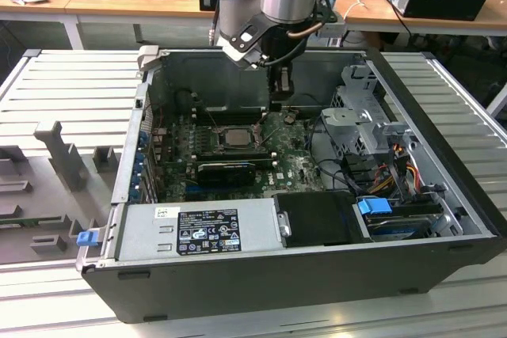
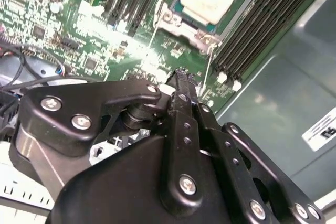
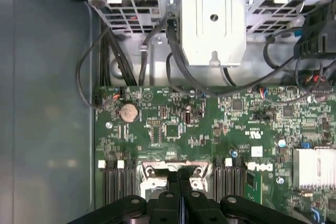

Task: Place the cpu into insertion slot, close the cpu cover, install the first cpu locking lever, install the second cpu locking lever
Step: 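Close the cpu cover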

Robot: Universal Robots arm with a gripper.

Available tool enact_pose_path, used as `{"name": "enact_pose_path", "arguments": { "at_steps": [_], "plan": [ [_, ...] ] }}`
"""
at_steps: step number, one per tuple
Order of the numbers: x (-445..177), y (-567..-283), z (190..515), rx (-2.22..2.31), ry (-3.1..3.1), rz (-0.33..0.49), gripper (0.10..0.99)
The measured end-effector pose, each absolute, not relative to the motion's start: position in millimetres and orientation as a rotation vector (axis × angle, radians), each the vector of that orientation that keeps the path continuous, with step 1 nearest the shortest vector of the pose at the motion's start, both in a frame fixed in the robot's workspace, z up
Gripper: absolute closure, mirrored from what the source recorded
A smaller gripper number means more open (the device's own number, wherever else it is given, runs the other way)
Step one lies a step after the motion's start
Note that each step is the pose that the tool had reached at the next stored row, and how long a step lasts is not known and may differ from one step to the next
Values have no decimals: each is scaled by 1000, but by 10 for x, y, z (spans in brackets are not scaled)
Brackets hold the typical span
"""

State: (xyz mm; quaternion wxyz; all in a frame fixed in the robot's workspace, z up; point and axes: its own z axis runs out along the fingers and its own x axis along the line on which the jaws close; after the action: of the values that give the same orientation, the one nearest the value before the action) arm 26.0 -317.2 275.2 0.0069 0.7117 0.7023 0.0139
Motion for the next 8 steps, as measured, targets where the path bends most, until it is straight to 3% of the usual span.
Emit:
{"name": "enact_pose_path", "arguments": {
  "at_steps": [8],
  "plan": [
    [518,-3164,2637,2224,2197,43,980]
  ]
}}
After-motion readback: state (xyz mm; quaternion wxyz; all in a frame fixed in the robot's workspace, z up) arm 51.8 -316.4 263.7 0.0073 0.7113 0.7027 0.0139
